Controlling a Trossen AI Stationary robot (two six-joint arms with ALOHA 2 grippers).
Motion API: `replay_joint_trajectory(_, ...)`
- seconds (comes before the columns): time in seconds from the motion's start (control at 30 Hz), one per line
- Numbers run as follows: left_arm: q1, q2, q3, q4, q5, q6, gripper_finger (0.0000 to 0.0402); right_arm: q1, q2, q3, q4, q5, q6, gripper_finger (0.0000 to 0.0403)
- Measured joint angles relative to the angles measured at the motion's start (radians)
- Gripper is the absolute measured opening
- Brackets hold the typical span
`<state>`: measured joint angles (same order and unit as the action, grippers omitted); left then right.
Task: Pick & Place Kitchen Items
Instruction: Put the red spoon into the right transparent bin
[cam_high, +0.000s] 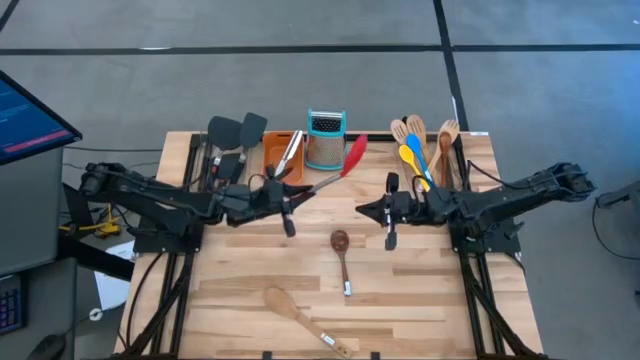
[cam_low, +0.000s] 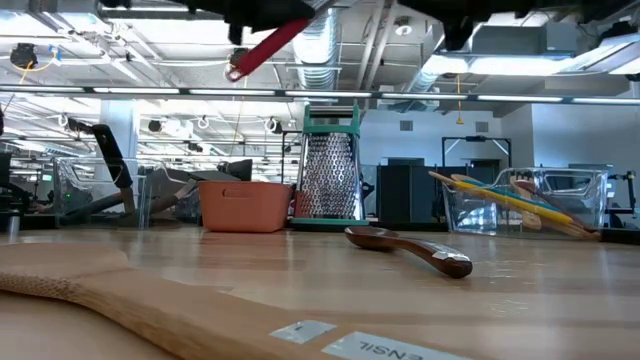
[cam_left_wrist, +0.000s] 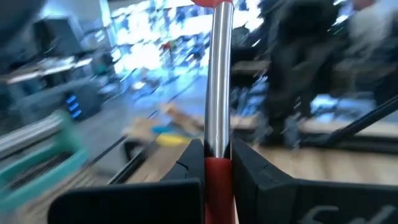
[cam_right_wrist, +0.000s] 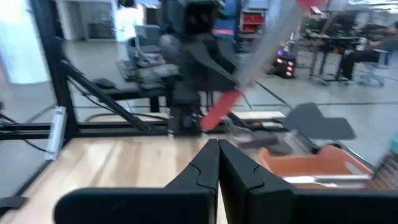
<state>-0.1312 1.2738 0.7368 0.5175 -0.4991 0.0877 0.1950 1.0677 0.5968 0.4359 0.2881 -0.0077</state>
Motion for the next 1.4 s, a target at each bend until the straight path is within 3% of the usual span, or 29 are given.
replay_joint_trajectory(0.13, 0.035, 0.084, 0.001, 0.164, 0.144, 0.006, 0.0009, -0.025, 0.000, 0.000, -0.014, 0.000, -0.003, 0.0000)
replay_joint_trajectory(0.3, 0.064, 0.209, 0.001, 0.294, 0.224, -0.029, 0.0009, -0.026, 0.000, 0.000, -0.015, -0.008, -0.022, 0.0000)
replay_joint_trajectory(0.43, 0.083, 0.258, 0.000, 0.368, 0.249, -0.042, 0.0009, -0.027, 0.001, -0.006, -0.012, -0.129, -0.081, 0.0000)
replay_joint_trajectory(0.53, 0.095, 0.258, 0.000, 0.390, 0.296, -0.068, 0.0009, -0.028, 0.001, -0.069, 0.117, -0.215, -0.163, 0.0000)
replay_joint_trajectory(0.73, 0.099, 0.257, 0.000, 0.428, 0.356, -0.084, 0.0009, -0.080, 0.001, -0.210, 0.463, -0.259, -0.213, 0.0000)
replay_joint_trajectory(0.97, 0.092, 0.257, 0.000, 0.429, 0.397, -0.123, 0.0009, -0.124, 0.001, -0.223, 0.472, -0.262, -0.152, 0.0004)
replay_joint_trajectory(1.13, 0.091, 0.257, 0.000, 0.431, 0.404, -0.137, 0.0009, -0.131, 0.001, -0.223, 0.469, -0.254, -0.133, 0.0058)
replay_joint_trajectory(1.4, 0.085, 0.265, 0.000, 0.438, 0.410, -0.149, 0.0009, -0.131, 0.001, -0.223, 0.466, -0.251, -0.122, 0.0205)
